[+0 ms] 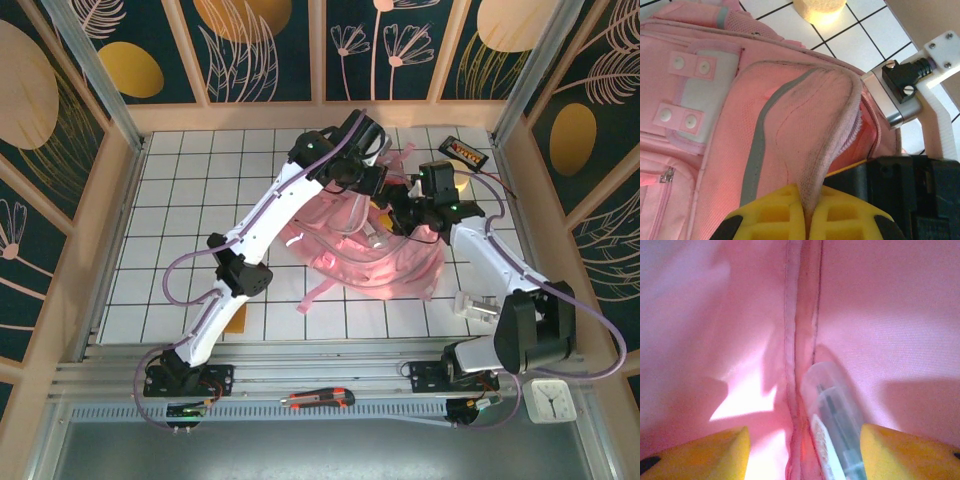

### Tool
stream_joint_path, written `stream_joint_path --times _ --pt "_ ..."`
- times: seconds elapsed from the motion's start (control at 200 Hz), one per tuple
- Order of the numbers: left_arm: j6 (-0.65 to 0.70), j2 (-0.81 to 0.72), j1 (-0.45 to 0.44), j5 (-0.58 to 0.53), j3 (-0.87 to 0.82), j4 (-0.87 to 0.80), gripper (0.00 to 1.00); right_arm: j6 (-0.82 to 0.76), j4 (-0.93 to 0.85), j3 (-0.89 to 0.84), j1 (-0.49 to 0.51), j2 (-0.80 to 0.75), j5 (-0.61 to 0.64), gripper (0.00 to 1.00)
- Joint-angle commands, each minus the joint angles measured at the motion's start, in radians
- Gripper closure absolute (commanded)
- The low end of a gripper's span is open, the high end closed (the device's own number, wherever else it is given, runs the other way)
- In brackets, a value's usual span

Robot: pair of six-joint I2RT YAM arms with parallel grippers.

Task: Pack the student bag

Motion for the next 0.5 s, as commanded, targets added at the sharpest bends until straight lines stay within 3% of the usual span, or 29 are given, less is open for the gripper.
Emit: stream_joint_path --times 0.0,0.18,0.33,0.42,0.495 --pt "-0.034 -0.033 -0.01 0.003 0.076 0.04 1.0 -0.016 0.042 0.047 0.008 0.024 0.054 0.35" --pt "-0.031 -0.02 -0.008 -0.072 0.076 -0.012 1.0 -0.044 0.001 0.044 0.009 -0.015 0.104 0.31" --pt "-0.035 -0.013 -0.009 -0.084 0.076 -0.017 1.0 -0.129 -0.156 0.068 0.017 -0.133 0.202 0.34" --pt "-0.031 -0.01 -0.007 -0.087 0.076 -0.02 1.0 -0.156 -0.235 0.049 0.018 -0.218 0.193 0.4" --pt "-0.028 -0.011 -0.007 -0.085 0.076 -0.018 1.0 -0.159 -0.255 -0.003 0.019 -0.271 0.1 0.54"
